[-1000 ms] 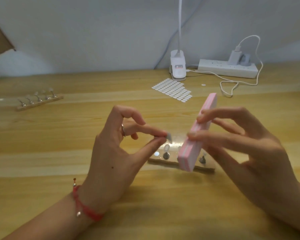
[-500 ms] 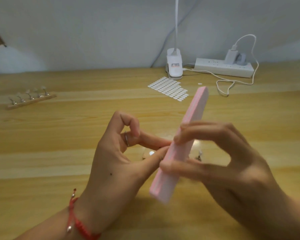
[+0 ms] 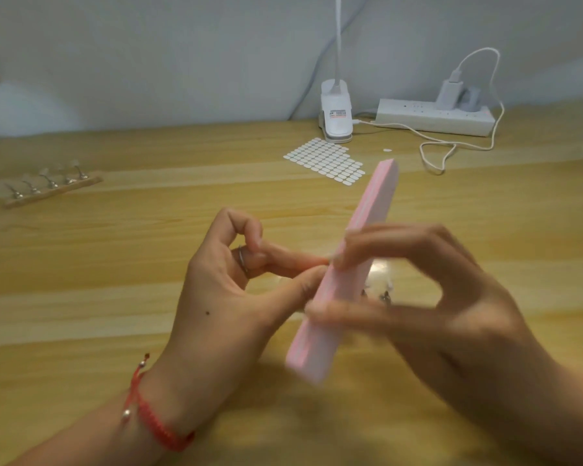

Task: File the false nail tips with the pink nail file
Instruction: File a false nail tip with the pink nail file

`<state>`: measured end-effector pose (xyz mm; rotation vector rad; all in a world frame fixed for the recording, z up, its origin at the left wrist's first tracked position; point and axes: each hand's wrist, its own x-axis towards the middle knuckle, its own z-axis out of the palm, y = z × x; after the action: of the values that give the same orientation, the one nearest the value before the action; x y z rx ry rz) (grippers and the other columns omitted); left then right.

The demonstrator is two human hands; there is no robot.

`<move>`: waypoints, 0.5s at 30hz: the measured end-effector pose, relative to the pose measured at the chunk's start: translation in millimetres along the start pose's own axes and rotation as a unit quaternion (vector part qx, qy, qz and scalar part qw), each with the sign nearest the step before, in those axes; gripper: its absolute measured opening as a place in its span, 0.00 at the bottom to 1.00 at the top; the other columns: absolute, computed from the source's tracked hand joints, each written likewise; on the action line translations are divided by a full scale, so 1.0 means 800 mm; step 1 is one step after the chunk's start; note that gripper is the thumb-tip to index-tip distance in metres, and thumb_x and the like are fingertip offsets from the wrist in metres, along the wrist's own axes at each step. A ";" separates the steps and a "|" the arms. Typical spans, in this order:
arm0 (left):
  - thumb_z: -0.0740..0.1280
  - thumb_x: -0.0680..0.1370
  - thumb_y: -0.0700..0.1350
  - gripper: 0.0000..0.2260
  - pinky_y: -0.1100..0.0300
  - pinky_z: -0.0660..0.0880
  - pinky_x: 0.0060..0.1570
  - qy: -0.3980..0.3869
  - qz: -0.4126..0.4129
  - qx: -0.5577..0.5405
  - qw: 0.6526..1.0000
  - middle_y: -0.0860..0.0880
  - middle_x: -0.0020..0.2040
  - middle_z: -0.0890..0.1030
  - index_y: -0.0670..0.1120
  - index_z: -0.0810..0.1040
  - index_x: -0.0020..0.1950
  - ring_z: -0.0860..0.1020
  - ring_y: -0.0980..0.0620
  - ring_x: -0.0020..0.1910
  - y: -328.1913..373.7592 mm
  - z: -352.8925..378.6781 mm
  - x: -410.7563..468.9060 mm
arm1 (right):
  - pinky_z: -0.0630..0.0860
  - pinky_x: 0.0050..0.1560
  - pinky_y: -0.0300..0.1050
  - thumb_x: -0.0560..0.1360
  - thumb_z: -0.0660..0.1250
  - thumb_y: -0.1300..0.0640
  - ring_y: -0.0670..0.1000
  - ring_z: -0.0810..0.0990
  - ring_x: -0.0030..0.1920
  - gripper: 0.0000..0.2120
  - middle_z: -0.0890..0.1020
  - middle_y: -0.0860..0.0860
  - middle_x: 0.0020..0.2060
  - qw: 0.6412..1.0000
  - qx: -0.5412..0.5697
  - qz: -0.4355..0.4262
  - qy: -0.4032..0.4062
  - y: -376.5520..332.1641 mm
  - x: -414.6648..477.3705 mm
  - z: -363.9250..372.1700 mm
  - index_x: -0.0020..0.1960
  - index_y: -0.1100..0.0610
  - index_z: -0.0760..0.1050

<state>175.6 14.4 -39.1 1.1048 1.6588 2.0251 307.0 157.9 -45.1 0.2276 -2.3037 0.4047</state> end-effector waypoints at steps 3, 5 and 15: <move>0.75 0.64 0.38 0.22 0.69 0.76 0.40 0.000 -0.004 -0.006 1.000 0.52 0.33 0.84 0.47 0.61 0.42 0.84 0.56 0.38 -0.001 -0.002 0.000 | 0.75 0.57 0.58 0.74 0.64 0.72 0.60 0.76 0.58 0.22 0.76 0.55 0.56 0.998 0.006 0.056 0.010 0.011 0.004 -0.003 0.61 0.49 0.77; 0.78 0.62 0.37 0.25 0.71 0.75 0.40 0.000 0.010 0.011 1.000 0.53 0.34 0.84 0.47 0.61 0.42 0.83 0.58 0.37 -0.001 -0.001 -0.001 | 0.75 0.56 0.54 0.76 0.63 0.70 0.57 0.76 0.59 0.21 0.76 0.53 0.56 1.000 0.009 0.023 0.005 0.001 0.001 0.001 0.59 0.47 0.79; 0.75 0.64 0.45 0.20 0.70 0.73 0.44 0.007 0.047 0.079 0.996 0.55 0.36 0.84 0.50 0.62 0.41 0.82 0.59 0.41 0.001 -0.001 -0.002 | 0.75 0.59 0.51 0.79 0.62 0.65 0.57 0.77 0.59 0.16 0.77 0.54 0.55 1.000 -0.027 -0.004 -0.006 0.002 0.004 -0.002 0.58 0.48 0.81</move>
<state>176.1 12.2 -39.5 1.2470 1.8322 1.9899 305.0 160.0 -42.2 0.2135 -2.3205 0.3384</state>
